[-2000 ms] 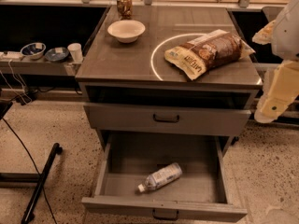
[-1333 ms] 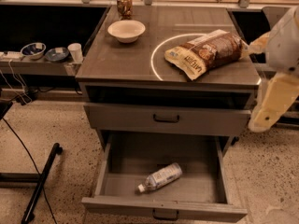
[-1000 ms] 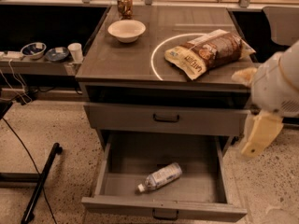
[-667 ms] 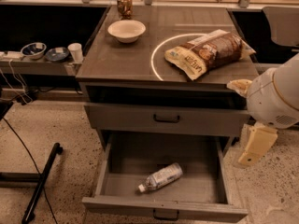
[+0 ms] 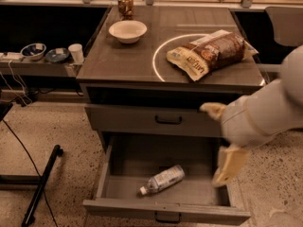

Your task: Pick blue plastic bottle from middle drawer and place on counter

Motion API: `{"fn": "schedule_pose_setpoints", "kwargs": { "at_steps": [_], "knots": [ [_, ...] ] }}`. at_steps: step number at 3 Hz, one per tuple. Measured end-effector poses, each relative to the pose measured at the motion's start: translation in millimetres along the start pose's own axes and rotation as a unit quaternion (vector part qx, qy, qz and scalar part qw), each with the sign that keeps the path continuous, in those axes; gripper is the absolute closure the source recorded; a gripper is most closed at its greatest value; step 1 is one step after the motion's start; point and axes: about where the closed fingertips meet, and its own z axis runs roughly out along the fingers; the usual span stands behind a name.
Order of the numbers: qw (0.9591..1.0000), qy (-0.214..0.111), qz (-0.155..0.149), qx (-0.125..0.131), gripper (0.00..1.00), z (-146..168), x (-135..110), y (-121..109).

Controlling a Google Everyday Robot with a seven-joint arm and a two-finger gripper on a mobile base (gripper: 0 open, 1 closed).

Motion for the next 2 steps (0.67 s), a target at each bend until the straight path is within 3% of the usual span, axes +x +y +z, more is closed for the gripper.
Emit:
{"fn": "schedule_pose_setpoints", "kwargs": {
  "at_steps": [1,2],
  "knots": [
    [0.9954,-0.042,-0.061,-0.062,0.00,109.1,10.4,39.0],
    [0.9876,-0.092,-0.090,-0.090,0.00,143.7,27.1,61.5]
  ]
}}
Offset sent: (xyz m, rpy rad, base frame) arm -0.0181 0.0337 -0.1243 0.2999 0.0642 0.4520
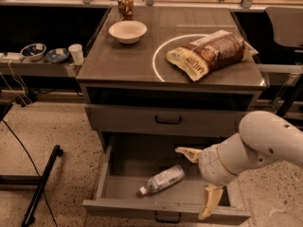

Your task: Pick blue plastic bottle from middle drawer and place on counter

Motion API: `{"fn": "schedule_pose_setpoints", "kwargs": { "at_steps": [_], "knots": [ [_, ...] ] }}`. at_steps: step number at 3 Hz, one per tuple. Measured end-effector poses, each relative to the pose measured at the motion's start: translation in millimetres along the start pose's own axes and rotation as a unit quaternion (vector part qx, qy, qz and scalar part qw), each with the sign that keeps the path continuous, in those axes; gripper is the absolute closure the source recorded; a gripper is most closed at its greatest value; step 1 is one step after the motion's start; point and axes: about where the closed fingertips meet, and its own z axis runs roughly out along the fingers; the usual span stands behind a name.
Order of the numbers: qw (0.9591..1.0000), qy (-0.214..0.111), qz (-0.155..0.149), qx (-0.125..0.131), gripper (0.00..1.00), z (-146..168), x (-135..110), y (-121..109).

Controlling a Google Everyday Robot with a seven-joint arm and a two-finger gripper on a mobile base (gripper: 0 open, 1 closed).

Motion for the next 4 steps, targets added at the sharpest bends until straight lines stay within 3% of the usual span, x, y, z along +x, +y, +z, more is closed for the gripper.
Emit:
{"fn": "schedule_pose_setpoints", "kwargs": {
  "at_steps": [1,2,4],
  "knots": [
    [0.9997,-0.002,-0.024,-0.003,0.00,2.2,-0.7,0.5],
    [0.9994,-0.003,-0.034,-0.013,0.00,25.5,14.5,-11.5],
    [0.9981,-0.014,-0.052,-0.031,0.00,121.3,82.9,-34.5]
  ]
}}
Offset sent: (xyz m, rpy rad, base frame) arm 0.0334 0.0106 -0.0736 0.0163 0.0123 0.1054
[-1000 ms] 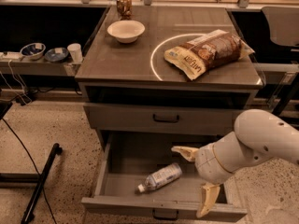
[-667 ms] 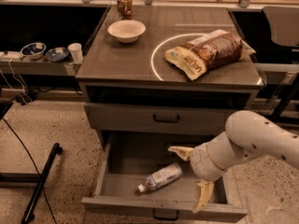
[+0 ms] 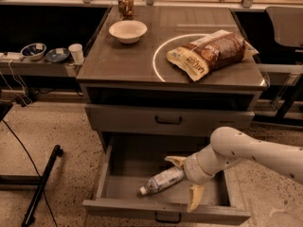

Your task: Pick blue plastic bottle from middle drawer and place on counter

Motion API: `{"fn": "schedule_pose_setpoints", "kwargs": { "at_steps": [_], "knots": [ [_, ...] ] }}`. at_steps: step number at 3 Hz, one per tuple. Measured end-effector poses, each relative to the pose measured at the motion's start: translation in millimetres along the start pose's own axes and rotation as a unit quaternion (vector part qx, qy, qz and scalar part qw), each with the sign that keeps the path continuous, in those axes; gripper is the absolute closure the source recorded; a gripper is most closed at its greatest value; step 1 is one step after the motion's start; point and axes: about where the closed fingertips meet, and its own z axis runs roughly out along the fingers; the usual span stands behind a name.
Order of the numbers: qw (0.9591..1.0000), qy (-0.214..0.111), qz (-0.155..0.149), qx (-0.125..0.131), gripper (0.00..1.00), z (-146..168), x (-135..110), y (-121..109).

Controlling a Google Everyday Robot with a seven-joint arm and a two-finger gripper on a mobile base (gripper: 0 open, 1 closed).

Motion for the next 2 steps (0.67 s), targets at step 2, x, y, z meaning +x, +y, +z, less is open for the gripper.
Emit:
{"fn": "schedule_pose_setpoints", "kwargs": {
  "at_steps": [2],
  "knots": [
    [0.9996,0.023,0.009,-0.013,0.00,56.4,47.5,-33.7]
  ]
}}
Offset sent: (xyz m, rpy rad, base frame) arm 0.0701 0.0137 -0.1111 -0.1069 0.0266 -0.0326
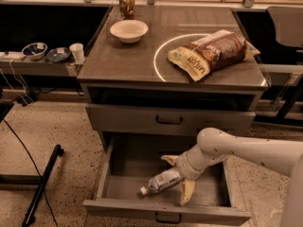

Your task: Pick blue plastic bottle from middle drawer and place on counter

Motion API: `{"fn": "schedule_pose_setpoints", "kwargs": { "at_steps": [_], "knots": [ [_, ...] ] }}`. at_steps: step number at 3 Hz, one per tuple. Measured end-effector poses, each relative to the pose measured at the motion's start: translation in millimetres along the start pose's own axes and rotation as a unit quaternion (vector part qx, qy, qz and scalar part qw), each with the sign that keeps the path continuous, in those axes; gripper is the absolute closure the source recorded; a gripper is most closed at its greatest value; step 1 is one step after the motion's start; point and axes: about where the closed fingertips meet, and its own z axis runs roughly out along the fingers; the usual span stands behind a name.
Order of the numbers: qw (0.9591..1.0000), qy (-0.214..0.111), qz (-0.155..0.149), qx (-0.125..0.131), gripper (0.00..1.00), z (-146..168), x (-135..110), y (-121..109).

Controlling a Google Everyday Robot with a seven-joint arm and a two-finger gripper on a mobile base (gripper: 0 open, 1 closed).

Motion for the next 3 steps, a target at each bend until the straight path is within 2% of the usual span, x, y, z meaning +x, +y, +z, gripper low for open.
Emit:
{"fn": "schedule_pose_setpoints", "kwargs": {
  "at_steps": [1,2,3],
  "knots": [
    [0.9997,0.017,0.015,-0.006,0.00,31.5,18.7,-12.1],
    [0.9995,0.022,0.019,-0.011,0.07,42.7,22.3,-15.6],
    [0.9994,0.023,0.021,-0.012,0.26,45.4,21.8,-19.9]
  ]
}}
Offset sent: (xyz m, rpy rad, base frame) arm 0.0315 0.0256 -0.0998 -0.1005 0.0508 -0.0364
